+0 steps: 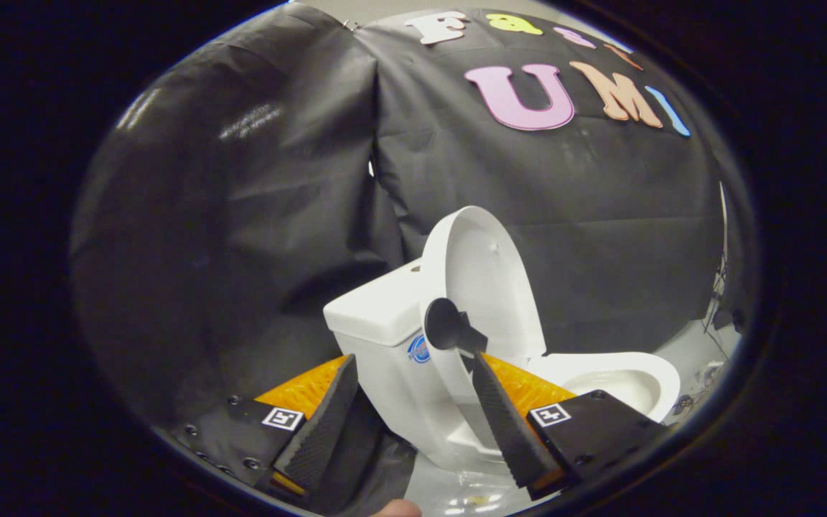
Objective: Open the toilet lid.
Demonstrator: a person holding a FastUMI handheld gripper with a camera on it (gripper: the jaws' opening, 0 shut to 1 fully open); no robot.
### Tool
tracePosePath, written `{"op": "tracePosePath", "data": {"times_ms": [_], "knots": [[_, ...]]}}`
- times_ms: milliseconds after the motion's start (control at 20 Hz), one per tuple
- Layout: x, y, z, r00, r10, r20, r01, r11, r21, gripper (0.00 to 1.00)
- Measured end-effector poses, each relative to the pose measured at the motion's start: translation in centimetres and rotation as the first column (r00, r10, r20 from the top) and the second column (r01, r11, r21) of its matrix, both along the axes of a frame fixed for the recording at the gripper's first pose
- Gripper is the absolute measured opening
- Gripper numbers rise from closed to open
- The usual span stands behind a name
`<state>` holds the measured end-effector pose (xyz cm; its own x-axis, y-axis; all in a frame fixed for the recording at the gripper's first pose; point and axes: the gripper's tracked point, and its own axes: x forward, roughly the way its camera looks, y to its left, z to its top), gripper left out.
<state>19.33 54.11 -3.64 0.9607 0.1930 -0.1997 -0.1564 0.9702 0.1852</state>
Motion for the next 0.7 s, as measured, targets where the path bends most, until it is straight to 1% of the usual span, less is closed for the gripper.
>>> {"op": "tracePosePath", "data": {"times_ms": [200,550,700], "knots": [[-1.0,-1.3,-0.3,1.0,-0.001,-0.005,0.001,1.0,-0.019,0.99],[-3.5,-3.6,-0.1,1.0,-0.01,0.002,0.01,0.996,-0.094,0.99],[-4.7,-5.5,0.6,0.999,-0.03,0.016,0.031,0.995,-0.099,0.99]]}}
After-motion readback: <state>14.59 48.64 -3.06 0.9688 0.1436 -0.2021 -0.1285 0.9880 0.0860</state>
